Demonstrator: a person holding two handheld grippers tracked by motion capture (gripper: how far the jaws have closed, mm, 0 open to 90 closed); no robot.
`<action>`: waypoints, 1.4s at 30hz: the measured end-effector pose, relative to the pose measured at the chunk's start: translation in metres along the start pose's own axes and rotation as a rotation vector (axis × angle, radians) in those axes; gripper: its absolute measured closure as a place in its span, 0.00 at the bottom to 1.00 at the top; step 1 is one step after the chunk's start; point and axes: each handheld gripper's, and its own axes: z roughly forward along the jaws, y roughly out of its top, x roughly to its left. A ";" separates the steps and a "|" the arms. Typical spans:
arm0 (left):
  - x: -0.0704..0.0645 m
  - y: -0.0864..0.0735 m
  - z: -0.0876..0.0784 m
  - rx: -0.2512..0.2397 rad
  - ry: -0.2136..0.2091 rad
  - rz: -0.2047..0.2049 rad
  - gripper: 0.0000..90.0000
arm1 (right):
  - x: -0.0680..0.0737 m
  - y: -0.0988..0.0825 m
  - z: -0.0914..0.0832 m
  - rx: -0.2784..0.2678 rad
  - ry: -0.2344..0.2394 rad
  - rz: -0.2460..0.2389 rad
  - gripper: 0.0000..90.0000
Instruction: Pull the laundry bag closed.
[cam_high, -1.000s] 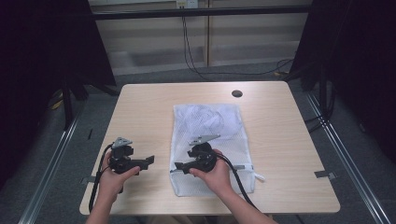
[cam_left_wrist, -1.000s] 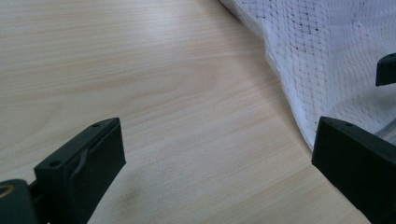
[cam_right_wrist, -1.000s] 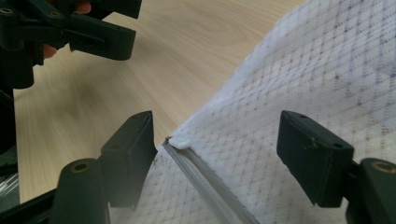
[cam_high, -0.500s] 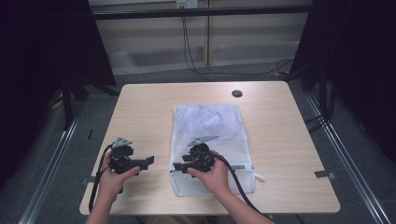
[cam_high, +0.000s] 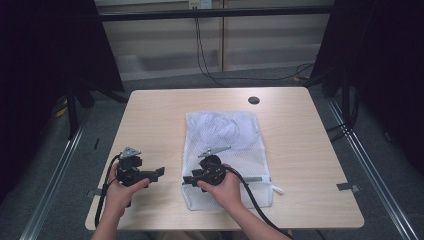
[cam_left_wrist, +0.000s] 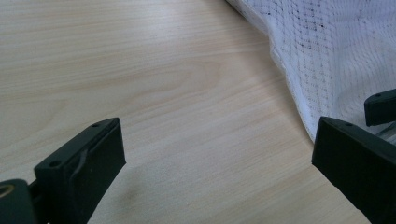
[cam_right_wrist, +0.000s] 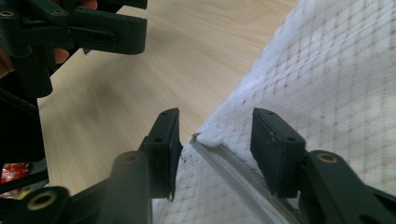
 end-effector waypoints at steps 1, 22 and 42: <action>0.000 0.000 0.000 0.000 -0.001 0.001 0.03 | 0.000 0.000 0.001 0.004 -0.004 0.003 0.63; 0.001 0.000 0.001 0.010 0.003 0.017 0.03 | 0.003 -0.001 0.009 0.019 0.013 0.067 0.79; 0.001 0.000 0.001 0.009 0.003 0.015 0.02 | 0.006 0.000 0.017 0.034 0.012 0.090 0.89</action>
